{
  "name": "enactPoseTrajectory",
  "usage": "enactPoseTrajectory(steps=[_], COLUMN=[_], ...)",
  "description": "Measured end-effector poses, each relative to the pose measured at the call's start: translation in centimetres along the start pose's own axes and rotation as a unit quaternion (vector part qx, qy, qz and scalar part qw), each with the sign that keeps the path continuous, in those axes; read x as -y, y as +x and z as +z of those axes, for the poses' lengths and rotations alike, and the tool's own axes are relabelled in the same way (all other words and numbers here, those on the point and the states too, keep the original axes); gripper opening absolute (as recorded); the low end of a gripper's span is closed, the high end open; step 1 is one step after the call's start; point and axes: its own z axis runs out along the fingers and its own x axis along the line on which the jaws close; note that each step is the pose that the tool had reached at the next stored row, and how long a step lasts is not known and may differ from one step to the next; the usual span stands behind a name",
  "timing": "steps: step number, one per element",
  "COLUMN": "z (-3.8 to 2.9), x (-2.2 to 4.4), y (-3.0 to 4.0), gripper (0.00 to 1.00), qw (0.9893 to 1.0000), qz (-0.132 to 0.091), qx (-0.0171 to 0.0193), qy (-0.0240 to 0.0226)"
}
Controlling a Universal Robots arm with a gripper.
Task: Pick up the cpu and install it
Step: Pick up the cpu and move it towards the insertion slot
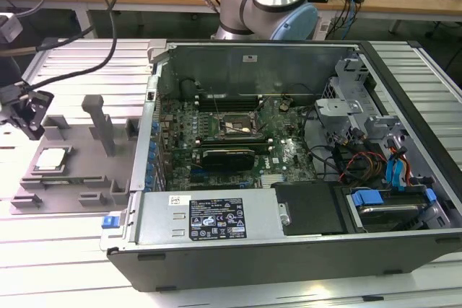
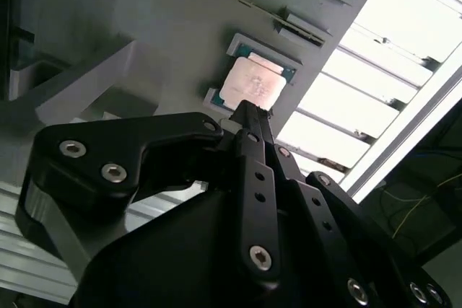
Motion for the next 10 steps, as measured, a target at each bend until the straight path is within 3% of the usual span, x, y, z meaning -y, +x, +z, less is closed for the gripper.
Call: enactPoseTrajectory(steps=[10], z=[2.42], x=[0.13], y=[0.23], gripper=[0.11], qw=[1.0000], qz=[0.000], qx=[-0.0006], qy=[0.0000])
